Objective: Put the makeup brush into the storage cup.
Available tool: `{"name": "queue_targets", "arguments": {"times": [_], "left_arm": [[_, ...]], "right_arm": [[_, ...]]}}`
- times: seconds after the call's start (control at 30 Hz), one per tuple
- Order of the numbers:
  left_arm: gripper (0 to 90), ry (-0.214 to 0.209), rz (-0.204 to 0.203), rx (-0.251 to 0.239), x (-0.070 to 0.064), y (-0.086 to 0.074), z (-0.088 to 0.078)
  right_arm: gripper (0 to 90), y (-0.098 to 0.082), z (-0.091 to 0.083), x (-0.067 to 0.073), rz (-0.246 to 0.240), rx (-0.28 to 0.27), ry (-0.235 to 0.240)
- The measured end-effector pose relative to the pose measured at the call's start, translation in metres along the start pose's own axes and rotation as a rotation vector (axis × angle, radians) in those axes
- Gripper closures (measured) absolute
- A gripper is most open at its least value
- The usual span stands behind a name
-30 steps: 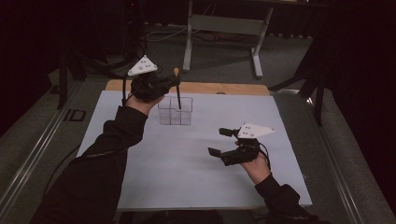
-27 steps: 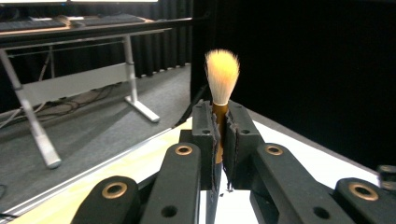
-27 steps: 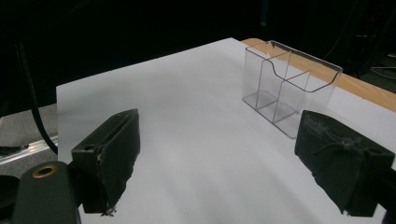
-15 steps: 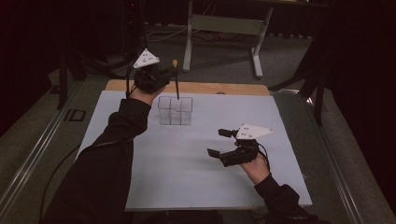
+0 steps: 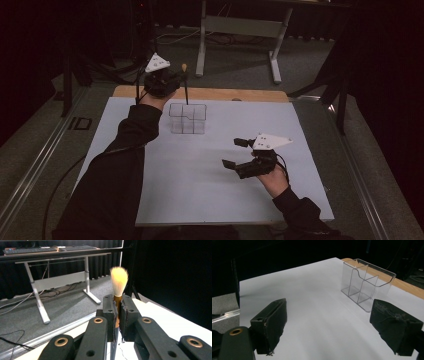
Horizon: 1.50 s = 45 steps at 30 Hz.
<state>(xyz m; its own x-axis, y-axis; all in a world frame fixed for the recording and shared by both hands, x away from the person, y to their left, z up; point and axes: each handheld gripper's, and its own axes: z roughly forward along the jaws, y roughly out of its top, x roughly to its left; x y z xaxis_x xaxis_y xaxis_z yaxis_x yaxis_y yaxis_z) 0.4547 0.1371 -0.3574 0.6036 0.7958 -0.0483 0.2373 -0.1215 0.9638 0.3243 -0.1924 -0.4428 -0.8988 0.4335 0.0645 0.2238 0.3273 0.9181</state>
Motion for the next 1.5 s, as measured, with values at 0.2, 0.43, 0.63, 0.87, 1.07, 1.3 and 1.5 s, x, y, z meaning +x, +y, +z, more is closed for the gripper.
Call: {"name": "queue_targets", "arguments": {"times": [0.2, 0.43, 0.63, 0.87, 1.07, 1.3, 1.5], "left_arm": [[84.2, 0.013, 0.002, 0.019, 0.003, -0.007, 0.007], [84.2, 0.023, -0.008, 0.040, 0.005, -0.020, 0.017], [84.1, 0.036, -0.028, 0.055, 0.009, -0.027, 0.023], [84.0, 0.035, -0.050, 0.072, 0.009, -0.043, 0.030], [83.9, 0.034, -0.069, 0.090, 0.007, -0.052, 0.036], [83.8, 0.041, -0.086, 0.141, 0.003, -0.059, 0.040], [83.6, 0.053, -0.105, 0.190, 0.003, -0.064, 0.045]], "right_arm": [[14.1, 0.000, 0.000, 0.000, -0.006, 0.006, -0.004], [14.2, -0.001, -0.001, -0.001, 0.000, 0.001, 0.006], [14.2, -0.001, -0.002, -0.001, -0.002, 0.001, 0.005], [14.2, -0.002, 0.001, 0.000, -0.010, 0.016, 0.008], [14.2, -0.003, 0.002, 0.001, -0.008, 0.023, 0.013], [14.2, -0.003, 0.002, 0.001, -0.005, 0.025, 0.015], [14.2, -0.003, 0.002, 0.001, -0.011, 0.027, 0.013]]}}
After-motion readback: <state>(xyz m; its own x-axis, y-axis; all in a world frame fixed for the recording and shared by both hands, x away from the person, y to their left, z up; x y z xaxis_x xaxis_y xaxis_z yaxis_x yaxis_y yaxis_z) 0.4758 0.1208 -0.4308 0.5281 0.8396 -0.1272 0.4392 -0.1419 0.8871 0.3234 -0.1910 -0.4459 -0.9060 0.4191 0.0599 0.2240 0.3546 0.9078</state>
